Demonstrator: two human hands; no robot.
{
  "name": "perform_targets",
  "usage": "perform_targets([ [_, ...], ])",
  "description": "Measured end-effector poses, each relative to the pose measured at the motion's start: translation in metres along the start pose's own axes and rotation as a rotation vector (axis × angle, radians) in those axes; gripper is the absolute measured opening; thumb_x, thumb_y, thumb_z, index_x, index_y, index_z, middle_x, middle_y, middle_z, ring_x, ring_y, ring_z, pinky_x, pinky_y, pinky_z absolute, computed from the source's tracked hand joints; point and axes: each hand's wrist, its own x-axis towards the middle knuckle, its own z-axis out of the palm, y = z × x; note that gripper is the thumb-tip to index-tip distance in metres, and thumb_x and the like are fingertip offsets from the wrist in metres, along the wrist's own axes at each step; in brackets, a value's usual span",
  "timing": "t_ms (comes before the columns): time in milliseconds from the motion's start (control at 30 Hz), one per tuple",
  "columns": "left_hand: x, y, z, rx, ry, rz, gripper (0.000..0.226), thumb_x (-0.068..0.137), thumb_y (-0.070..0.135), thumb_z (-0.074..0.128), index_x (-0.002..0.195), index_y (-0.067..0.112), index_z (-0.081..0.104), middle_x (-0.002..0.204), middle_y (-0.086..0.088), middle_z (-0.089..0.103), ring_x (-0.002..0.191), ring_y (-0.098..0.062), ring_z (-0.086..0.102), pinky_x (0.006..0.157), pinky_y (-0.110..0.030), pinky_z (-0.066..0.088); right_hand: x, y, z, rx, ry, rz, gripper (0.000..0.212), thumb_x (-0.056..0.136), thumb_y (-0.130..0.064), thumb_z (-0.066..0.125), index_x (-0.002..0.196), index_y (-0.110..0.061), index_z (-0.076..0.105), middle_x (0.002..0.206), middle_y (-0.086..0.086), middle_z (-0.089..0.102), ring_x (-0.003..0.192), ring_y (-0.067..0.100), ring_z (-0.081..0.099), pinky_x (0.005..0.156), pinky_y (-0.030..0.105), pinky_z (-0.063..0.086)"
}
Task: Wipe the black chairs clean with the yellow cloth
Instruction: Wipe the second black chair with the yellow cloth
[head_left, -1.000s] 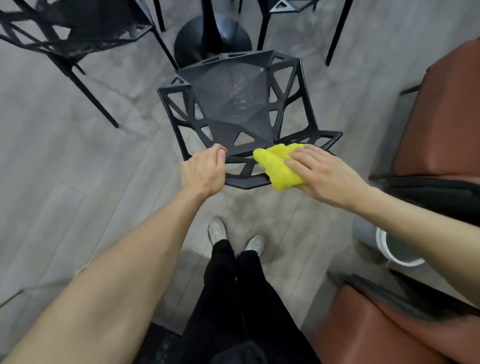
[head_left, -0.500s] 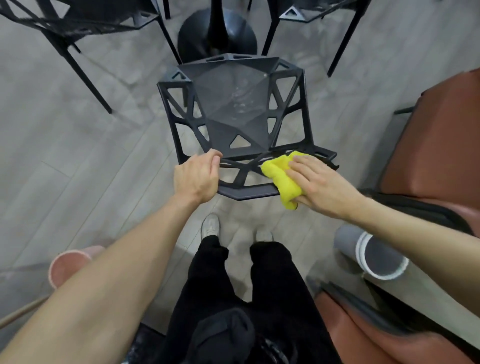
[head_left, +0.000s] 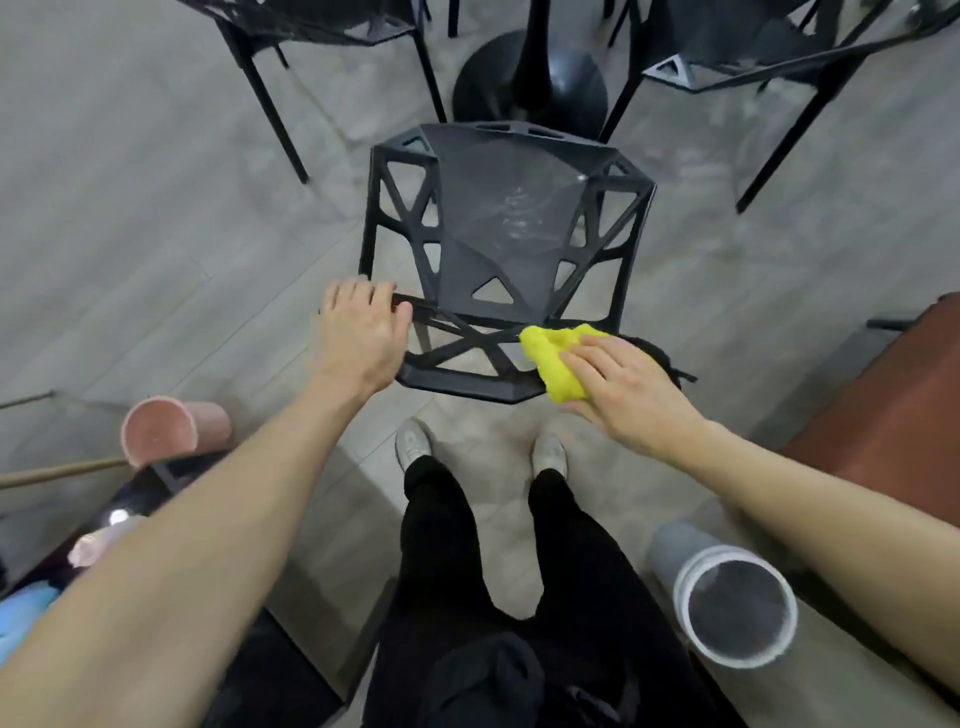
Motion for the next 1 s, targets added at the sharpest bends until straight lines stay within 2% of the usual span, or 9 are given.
perform_targets([
  [167, -0.04, 0.076, 0.007, -0.253, 0.042, -0.142, 0.052, 0.106, 0.051, 0.028, 0.111, 0.024, 0.072, 0.111, 0.0, 0.077, 0.115, -0.026, 0.065, 0.117, -0.048, 0.039, 0.071, -0.109, 0.02, 0.173, 0.001, -0.1, 0.049, 0.104, -0.043, 0.053, 0.125, 0.0, 0.062, 0.111, 0.015, 0.067, 0.105, 0.038, 0.064, 0.098, 0.048, 0.049],
  [267, -0.035, 0.074, 0.003, -0.262, 0.069, -0.29, 0.055, 0.106, 0.056, 0.03, 0.108, 0.024, 0.074, 0.102, 0.0, 0.077, 0.106, -0.026, 0.066, 0.111, -0.048, 0.042, 0.044, -0.053, 0.017, 0.16, -0.02, -0.154, 0.055, 0.101, -0.047, 0.052, 0.135, -0.005, 0.063, 0.119, 0.01, 0.069, 0.11, 0.034, 0.067, 0.095, 0.044, 0.053],
  [400, -0.036, 0.081, 0.006, -0.16, 0.125, -0.257, 0.051, 0.109, 0.056, 0.031, 0.102, 0.027, 0.073, 0.094, 0.005, 0.075, 0.097, -0.023, 0.066, 0.106, -0.046, 0.045, 0.0, 0.052, 0.005, 0.138, -0.073, -0.107, 0.047, 0.11, -0.047, 0.052, 0.122, -0.003, 0.067, 0.114, 0.013, 0.07, 0.111, 0.038, 0.068, 0.096, 0.048, 0.054],
  [500, -0.038, 0.076, 0.008, -0.155, 0.14, -0.257, 0.046, 0.109, 0.05, 0.037, 0.098, 0.025, 0.074, 0.093, 0.003, 0.076, 0.097, -0.025, 0.067, 0.104, -0.045, 0.045, 0.022, 0.012, 0.016, 0.151, 0.041, -0.163, 0.035, 0.106, -0.028, 0.06, 0.122, 0.002, 0.068, 0.12, 0.016, 0.072, 0.115, 0.037, 0.069, 0.1, 0.048, 0.056],
  [600, -0.039, 0.073, 0.01, -0.152, 0.158, -0.258, 0.043, 0.109, 0.046, 0.04, 0.094, 0.023, 0.073, 0.088, 0.0, 0.074, 0.095, -0.028, 0.067, 0.1, -0.045, 0.044, 0.05, -0.067, 0.018, 0.22, 0.047, -0.234, 0.045, 0.101, -0.026, 0.059, 0.135, 0.004, 0.062, 0.132, 0.017, 0.069, 0.124, 0.036, 0.065, 0.106, 0.047, 0.052],
  [733, -0.04, 0.072, 0.01, -0.162, 0.146, -0.271, 0.04, 0.109, 0.043, 0.04, 0.09, 0.022, 0.068, 0.081, -0.003, 0.069, 0.088, -0.031, 0.063, 0.094, -0.045, 0.044, 0.035, -0.023, 0.016, 0.321, -0.036, -0.29, 0.051, 0.097, -0.001, 0.059, 0.149, -0.004, 0.057, 0.148, 0.012, 0.062, 0.134, 0.032, 0.06, 0.114, 0.043, 0.047],
  [800, -0.04, 0.073, 0.008, -0.172, 0.147, -0.269, 0.04, 0.11, 0.041, 0.039, 0.09, 0.022, 0.068, 0.08, -0.002, 0.068, 0.088, -0.029, 0.062, 0.095, -0.044, 0.043, 0.012, 0.038, 0.007, 0.333, -0.159, -0.17, 0.053, 0.097, -0.002, 0.067, 0.147, -0.015, 0.058, 0.146, 0.005, 0.064, 0.128, 0.031, 0.064, 0.107, 0.042, 0.051],
  [900, -0.039, 0.075, 0.006, -0.19, 0.17, -0.284, 0.038, 0.11, 0.039, 0.041, 0.092, 0.022, 0.071, 0.083, -0.001, 0.07, 0.09, -0.028, 0.063, 0.097, -0.043, 0.043, -0.017, 0.108, -0.025, 0.296, -0.365, 0.181, 0.035, 0.103, -0.026, 0.065, 0.137, -0.031, 0.059, 0.124, -0.003, 0.072, 0.11, 0.035, 0.069, 0.086, 0.043, 0.054],
  [1000, -0.037, 0.077, 0.008, -0.161, 0.164, -0.272, 0.035, 0.109, 0.037, 0.044, 0.093, 0.021, 0.071, 0.088, -0.003, 0.073, 0.095, -0.03, 0.063, 0.101, -0.045, 0.044, -0.028, 0.148, -0.048, 0.338, -0.307, 0.53, 0.035, 0.104, -0.053, 0.058, 0.113, -0.02, 0.062, 0.094, 0.009, 0.072, 0.095, 0.041, 0.065, 0.074, 0.043, 0.044],
])
